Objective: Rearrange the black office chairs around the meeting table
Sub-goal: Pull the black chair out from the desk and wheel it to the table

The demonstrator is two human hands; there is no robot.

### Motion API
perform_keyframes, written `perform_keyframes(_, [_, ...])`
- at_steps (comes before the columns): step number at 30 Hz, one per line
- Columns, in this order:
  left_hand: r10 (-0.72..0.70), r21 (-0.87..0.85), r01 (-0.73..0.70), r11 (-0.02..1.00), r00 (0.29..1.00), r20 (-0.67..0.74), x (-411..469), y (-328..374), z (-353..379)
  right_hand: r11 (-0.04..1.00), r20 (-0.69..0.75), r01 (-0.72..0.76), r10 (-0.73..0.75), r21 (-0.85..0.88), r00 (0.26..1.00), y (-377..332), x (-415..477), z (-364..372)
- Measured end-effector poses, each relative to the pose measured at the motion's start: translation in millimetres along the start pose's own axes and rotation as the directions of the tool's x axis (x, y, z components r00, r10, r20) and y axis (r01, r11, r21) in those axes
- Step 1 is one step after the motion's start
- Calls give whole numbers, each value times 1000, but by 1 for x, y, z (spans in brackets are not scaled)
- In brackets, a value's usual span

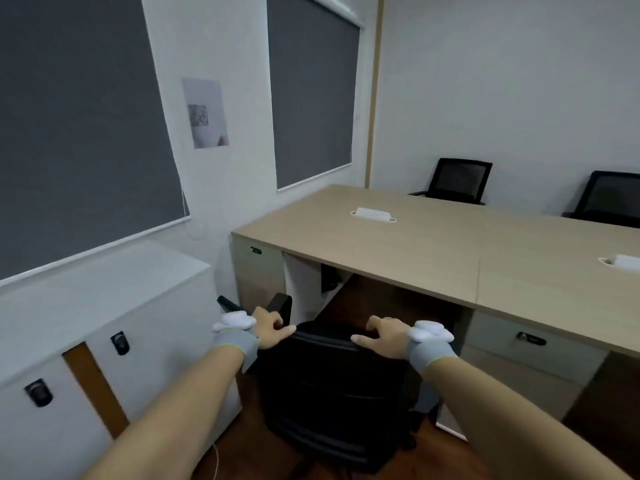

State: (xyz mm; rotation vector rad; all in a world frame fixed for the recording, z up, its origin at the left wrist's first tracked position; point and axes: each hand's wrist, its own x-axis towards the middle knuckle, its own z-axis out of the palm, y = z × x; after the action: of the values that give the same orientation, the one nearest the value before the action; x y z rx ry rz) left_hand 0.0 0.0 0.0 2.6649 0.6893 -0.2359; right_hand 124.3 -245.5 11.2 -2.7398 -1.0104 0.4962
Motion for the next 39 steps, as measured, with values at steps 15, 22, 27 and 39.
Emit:
perform_keyframes(15, [314, -15, -317, 948, 944, -105, 60, -29, 9, 940, -255, 63, -155, -336, 954, 6, 31, 26])
perform_keyframes(22, [317, 114, -306, 945, 943, -100, 121, 0, -3, 923, -266, 50, -162, -382, 950, 36, 80, 3])
perform_keyframes(27, [299, 114, -289, 951, 949, -94, 168, 20, -11, 907, -294, 58, -195, -416, 936, 66, 127, -15])
perform_keyframes(39, [257, 97, -245, 965, 957, -132, 301, 61, -32, 901, -363, 70, -242, -428, 900, 130, 250, -58])
